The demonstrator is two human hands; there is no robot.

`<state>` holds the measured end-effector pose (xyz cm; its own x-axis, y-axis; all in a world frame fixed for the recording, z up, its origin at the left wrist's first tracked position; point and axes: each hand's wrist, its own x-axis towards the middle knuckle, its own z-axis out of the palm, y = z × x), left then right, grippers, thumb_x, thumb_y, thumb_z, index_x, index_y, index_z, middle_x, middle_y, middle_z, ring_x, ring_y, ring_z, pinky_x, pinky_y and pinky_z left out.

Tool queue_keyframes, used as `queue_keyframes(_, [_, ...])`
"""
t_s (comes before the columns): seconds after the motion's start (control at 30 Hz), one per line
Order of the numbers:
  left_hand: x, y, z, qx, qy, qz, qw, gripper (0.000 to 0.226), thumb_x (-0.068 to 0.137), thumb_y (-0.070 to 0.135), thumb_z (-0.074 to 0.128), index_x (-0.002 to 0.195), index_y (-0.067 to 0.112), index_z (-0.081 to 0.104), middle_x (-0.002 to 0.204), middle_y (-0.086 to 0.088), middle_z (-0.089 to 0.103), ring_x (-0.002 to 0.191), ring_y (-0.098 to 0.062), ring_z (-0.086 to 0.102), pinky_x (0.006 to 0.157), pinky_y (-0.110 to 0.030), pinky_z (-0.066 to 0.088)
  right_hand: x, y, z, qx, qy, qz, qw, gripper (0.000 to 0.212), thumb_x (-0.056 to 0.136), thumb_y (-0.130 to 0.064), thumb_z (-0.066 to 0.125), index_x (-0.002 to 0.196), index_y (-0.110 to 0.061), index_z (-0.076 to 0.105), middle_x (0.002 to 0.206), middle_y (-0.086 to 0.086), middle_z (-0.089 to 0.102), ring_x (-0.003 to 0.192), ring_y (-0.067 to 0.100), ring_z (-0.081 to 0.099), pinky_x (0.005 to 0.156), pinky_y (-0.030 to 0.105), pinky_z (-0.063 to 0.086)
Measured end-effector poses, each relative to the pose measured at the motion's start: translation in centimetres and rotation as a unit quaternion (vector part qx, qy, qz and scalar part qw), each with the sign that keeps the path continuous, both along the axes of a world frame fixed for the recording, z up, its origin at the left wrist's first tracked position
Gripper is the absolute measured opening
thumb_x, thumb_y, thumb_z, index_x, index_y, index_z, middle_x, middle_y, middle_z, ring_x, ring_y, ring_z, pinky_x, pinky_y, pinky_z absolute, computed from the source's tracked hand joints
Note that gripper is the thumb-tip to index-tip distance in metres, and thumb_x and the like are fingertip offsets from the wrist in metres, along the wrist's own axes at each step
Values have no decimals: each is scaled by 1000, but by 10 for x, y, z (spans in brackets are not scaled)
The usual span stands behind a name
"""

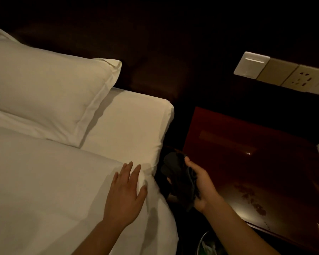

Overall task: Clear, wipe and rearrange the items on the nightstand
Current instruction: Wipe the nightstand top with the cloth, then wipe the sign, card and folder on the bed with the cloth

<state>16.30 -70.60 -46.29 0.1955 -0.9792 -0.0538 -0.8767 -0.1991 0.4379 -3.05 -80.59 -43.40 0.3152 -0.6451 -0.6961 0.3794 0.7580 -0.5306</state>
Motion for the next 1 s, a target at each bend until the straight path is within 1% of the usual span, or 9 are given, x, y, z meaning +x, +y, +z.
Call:
queue_keyframes(0.13, [12, 7, 6, 5, -20, 23, 1000, 73, 91, 56, 21, 152, 18, 34, 161, -8, 27, 151, -22, 18, 122, -38, 6, 7, -6, 6, -5, -27, 39, 999, 51, 86, -43, 67, 126, -10, 65, 123, 17, 67, 114, 37, 64, 106, 50, 45])
queue_keyframes(0.23, [18, 12, 12, 15, -50, 53, 997, 74, 91, 57, 22, 152, 17, 35, 161, -10, 29, 150, -25, 21, 122, -41, 4, 15, -12, 11, -30, -9, 98, 995, 52, 79, -40, 75, 122, -12, 67, 121, 19, 68, 111, 39, 65, 103, 56, 45])
queue_keyframes(0.33, [21, 21, 17, 23, -54, 90, 994, 77, 89, 61, 19, 154, 20, 30, 163, -8, 24, 152, -23, 16, 122, -38, -1, 28, -15, 17, -67, 12, 151, 986, 54, 70, -33, 82, 120, -19, 67, 118, 17, 69, 104, 40, 68, 92, 60, 51])
queue_keyframes(0.43, [21, 33, 26, 20, -60, 120, 991, 77, 89, 61, 18, 154, 23, 29, 164, -6, 22, 152, -22, 13, 122, -39, -2, 43, -13, 25, -104, 39, 188, 976, 33, 71, -21, 84, 102, -29, 74, 107, 11, 73, 91, 37, 73, 75, 53, 59])
queue_keyframes(0.5, [22, 38, 31, 14, -53, 143, 988, 75, 89, 60, 20, 154, 25, 29, 164, -5, 21, 153, -21, 11, 122, -38, -3, 52, -11, 29, -155, 82, 211, 962, 35, 74, -12, 82, 103, -30, 73, 108, 8, 71, 85, 32, 75, 70, 49, 61])
queue_keyframes(0.6, [22, 49, 37, 14, -57, 178, 982, 75, 89, 61, 20, 155, 27, 26, 165, -3, 17, 153, -20, 7, 122, -38, -4, 64, -4, 34, -238, 135, 254, 928, 45, 74, -7, 80, 109, -32, 70, 108, 2, 68, 84, 24, 75, 72, 45, 63])
queue_keyframes(0.7, [21, 67, 42, 23, -67, 213, 974, 74, 89, 62, 20, 156, 29, 21, 166, -2, 13, 153, -19, 3, 123, -40, -4, 75, 6, 37, -297, 162, 290, 895, 46, 74, -10, 78, 111, -36, 69, 106, -5, 68, 90, 21, 72, 79, 46, 61])
queue_keyframes(0.83, [20, 94, 48, 31, -66, 259, 963, 80, 85, 67, 11, 156, 30, 19, 166, -2, 11, 153, -20, 2, 123, -40, -3, 89, 20, 39, -327, 163, 334, 869, 44, 75, -11, 78, 109, -36, 69, 105, -4, 69, 92, 22, 71, 83, 48, 60])
queue_keyframes(1.0, [29, 140, 53, 41, -68, 306, 949, 80, 85, 68, 12, 156, 30, 18, 166, -3, 10, 153, -20, 2, 123, -40, -4, 116, 48, 44, -349, 154, 387, 840, 42, 76, -11, 76, 109, -36, 69, 105, -4, 70, 90, 21, 70, 83, 46, 60])
